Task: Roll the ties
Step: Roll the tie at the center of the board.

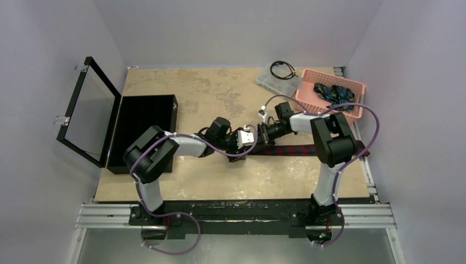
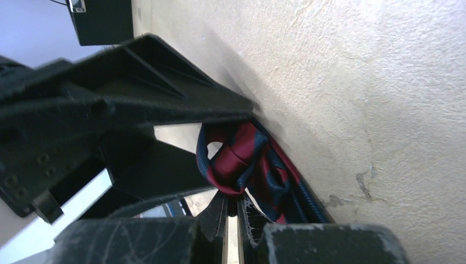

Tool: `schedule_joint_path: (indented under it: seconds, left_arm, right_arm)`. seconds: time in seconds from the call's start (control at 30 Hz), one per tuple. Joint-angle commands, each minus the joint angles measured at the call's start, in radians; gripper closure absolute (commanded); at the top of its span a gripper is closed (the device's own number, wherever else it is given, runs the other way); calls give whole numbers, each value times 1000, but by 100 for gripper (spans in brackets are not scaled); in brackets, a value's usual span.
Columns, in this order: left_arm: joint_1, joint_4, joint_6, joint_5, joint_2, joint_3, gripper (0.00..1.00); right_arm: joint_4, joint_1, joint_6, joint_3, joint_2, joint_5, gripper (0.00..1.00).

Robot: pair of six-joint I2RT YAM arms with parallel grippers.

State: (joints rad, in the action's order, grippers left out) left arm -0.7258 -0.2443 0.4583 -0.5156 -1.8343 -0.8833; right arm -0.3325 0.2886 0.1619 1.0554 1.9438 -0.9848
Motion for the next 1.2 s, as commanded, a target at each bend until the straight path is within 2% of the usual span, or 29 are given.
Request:
schedule_joint_path:
  seconds: [0.0,0.27,0.37,0.5,0.7,0.87,1.0,1.03,1.1,1.17]
  left_arm:
    - [57,-204,-82,-135,29,74,33]
    - [63,-342,-104,-159,-25,106,16]
    - [51,-353,-108,-146,-52,90,13]
    - [29,-333,-106,-132,-87,49,13]
    - [-5,-295,-88,-112,-118,5,21]
    - [-10,-217,-23,-85,-106,9,55]
    - [-10,-192,26,-78,-76,46,65]
    - [-9,-192,31,-74,-72,52,67]
    - [-10,-182,28,-68,-70,50,70]
    - [-9,-174,19,-69,-70,43,71]
  right_arm:
    - [-89,-14,-106,33,31,54,100]
    - [-121,-35,-134,40,70,55,100]
    - [-125,-36,-133,49,83,47,100]
    - [-126,-35,-131,54,76,31,100]
    - [-107,-35,-121,43,54,7,100]
    - [-133,-35,-131,58,44,-25,100]
    - [-156,-38,-140,70,15,-29,100]
    - [-161,-39,-140,73,9,-30,94]
    - [-172,-39,-141,77,-4,-34,75]
    - [-177,-39,-141,80,-18,-34,65]
